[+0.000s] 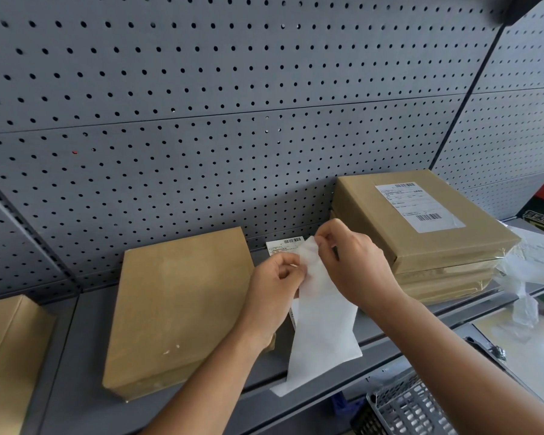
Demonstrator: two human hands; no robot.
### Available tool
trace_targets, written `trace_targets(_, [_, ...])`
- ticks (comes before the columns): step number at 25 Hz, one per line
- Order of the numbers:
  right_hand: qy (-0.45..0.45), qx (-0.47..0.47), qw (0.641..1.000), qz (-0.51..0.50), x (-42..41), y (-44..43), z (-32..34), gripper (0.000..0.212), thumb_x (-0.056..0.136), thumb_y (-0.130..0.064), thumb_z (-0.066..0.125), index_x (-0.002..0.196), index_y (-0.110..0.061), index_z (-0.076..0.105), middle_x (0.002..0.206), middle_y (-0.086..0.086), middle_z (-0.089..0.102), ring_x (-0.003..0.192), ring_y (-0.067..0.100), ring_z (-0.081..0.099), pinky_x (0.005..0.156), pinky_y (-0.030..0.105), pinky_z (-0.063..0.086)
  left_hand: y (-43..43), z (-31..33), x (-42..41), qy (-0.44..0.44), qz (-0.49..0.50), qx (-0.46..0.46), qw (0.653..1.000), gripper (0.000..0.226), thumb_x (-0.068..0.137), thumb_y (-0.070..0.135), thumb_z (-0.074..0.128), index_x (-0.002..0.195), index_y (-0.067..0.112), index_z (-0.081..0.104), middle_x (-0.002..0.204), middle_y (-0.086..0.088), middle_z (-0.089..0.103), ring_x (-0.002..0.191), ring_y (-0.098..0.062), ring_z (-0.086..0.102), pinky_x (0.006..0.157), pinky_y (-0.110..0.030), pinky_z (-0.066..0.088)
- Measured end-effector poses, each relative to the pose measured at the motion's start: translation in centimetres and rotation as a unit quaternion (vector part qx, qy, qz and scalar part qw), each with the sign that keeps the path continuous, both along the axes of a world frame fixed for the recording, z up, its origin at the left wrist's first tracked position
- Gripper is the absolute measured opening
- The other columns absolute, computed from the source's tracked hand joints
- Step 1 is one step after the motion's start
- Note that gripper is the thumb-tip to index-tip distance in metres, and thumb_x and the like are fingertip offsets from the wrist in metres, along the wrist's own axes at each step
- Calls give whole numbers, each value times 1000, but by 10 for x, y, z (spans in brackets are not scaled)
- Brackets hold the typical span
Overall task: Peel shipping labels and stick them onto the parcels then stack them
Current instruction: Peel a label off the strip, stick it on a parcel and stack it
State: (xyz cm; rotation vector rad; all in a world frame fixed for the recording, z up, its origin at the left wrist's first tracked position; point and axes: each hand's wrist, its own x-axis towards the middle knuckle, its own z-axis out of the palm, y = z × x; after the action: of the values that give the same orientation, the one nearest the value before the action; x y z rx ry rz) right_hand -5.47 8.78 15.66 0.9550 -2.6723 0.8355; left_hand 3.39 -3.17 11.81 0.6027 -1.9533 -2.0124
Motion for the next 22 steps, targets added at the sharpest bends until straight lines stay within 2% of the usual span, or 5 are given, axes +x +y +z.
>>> trace_targets(5, [-5,7,998,58,5,4,-1,11,102,-33,48,101,-24,55,86,-8,67,77,17,63,68,43,55,-5,8,-3,1,-58,153,986,26,103,28,56,111,10,74,100,-6,77,88,-16,71,81,-32,58])
trace_targets(9, [-31,-16,997,74,3,10,-4,22,97,-49,50,105,-30,58,95,-16,70,89,6,67,77,37,58,-5,6,-8,-7,-27,107,994,20,101,30,61,101,19,78,90,4,76,81,-11,67,81,-33,54])
trace_targets(12, [-35,4,997,62,-1,19,-5,32,89,-60,51,105,-34,62,96,-20,68,90,-1,65,78,32,57,-2,5,-10,-1,-17,106,994,18,100,26,61,96,15,76,100,-7,79,88,-18,70,84,-37,54])
trace_targets(18, [-129,-43,991,1,-15,24,-1,15,91,-41,63,82,-31,70,78,-18,71,79,0,66,75,36,57,3,-3,-13,23,13,12,1000,15,99,24,63,90,14,71,95,-21,73,81,-25,66,80,-43,55])
trace_targets(22, [-113,-94,988,-45,-26,25,11,14,95,-35,62,86,-28,69,78,-15,69,80,8,66,72,33,53,5,-9,-10,-10,-9,-4,1000,17,98,22,63,93,7,69,98,-17,75,96,-36,70,92,-50,58])
